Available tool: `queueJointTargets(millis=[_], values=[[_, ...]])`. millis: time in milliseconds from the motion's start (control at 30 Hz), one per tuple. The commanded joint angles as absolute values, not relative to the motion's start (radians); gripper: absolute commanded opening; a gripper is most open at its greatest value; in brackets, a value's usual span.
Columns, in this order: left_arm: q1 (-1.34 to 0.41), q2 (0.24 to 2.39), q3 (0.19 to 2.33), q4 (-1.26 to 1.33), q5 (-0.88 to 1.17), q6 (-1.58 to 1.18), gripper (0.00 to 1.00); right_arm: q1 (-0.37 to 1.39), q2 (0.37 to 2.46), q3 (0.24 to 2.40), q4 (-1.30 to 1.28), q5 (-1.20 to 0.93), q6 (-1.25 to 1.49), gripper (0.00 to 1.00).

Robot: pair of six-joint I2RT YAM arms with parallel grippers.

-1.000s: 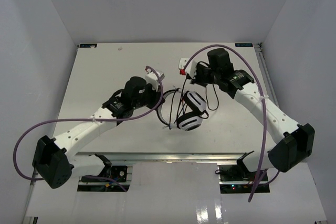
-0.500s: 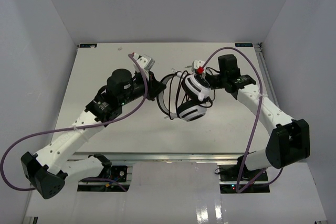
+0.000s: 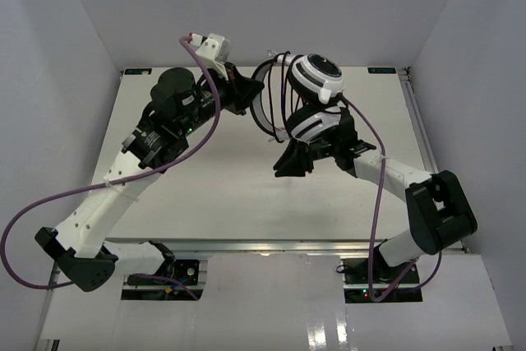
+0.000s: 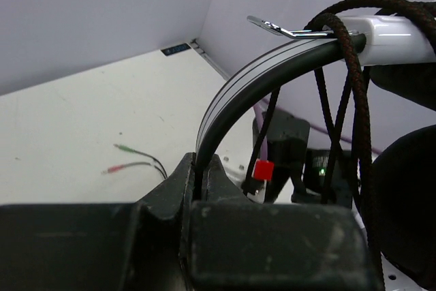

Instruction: Wrap the headphones

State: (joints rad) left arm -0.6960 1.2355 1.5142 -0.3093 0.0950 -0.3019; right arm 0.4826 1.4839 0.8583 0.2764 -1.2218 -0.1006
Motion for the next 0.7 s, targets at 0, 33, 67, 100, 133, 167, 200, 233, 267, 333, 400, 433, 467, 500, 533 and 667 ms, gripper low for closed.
queueJointTargets(millis=[0,33,67,100,133,167,200,233,267,333,400,433,467,500,533,667], values=[[-0.696,1.244,1.672,-0.287,-0.05,-0.282,0.0,0.509,1.48,0.816,0.498,-1.28,0.036,0.37],[-0.696,1.251,1.692,-0.294,-0.084,-0.272,0.0,0.513,1.475,0.798,0.499,-1.283,0.032,0.37],[-0.696,1.261,1.717,-0.301,-0.112,-0.258,0.0,0.518,1.466,0.779,0.5,-1.286,0.026,0.37],[-0.695,1.273,1.749,-0.309,-0.143,-0.239,0.0,0.526,1.454,0.762,0.5,-1.289,0.017,0.37],[-0.695,1.282,1.766,-0.313,-0.179,-0.227,0.0,0.533,1.447,0.741,0.5,-1.292,0.01,0.37],[-0.695,1.292,1.784,-0.315,-0.216,-0.212,0.0,0.537,1.438,0.721,0.5,-1.294,0.005,0.38],[-0.695,1.306,1.809,-0.318,-0.253,-0.186,0.0,0.537,1.421,0.708,0.498,-1.296,0.004,0.38],[-0.693,1.321,1.83,-0.32,-0.284,-0.166,0.0,0.54,1.407,0.687,0.493,-1.299,0.0,0.38],[-0.687,1.334,1.844,-0.32,-0.306,-0.151,0.0,0.542,1.388,0.667,0.485,-1.302,-0.026,0.37],[-0.676,1.368,1.864,-0.319,-0.345,-0.119,0.0,0.544,1.352,0.641,0.438,-1.305,-0.075,0.34],[-0.662,1.384,1.878,-0.321,-0.374,-0.109,0.0,0.546,1.312,0.625,0.412,-1.302,-0.097,0.27],[-0.657,1.393,1.88,-0.321,-0.39,-0.102,0.0,0.546,1.292,0.621,0.391,-1.297,-0.114,0.21],[-0.648,1.399,1.879,-0.32,-0.403,-0.097,0.0,0.546,1.274,0.617,0.371,-1.29,-0.131,0.17],[-0.635,1.402,1.875,-0.319,-0.413,-0.094,0.0,0.547,1.26,0.614,0.344,-1.277,-0.152,0.13],[-0.625,1.405,1.869,-0.319,-0.423,-0.091,0.0,0.547,1.242,0.611,0.308,-1.262,-0.178,0.08],[-0.577,1.395,1.82,-0.315,-0.457,-0.074,0.0,0.548,1.188,0.621,0.113,-1.166,-0.318,0.08]])
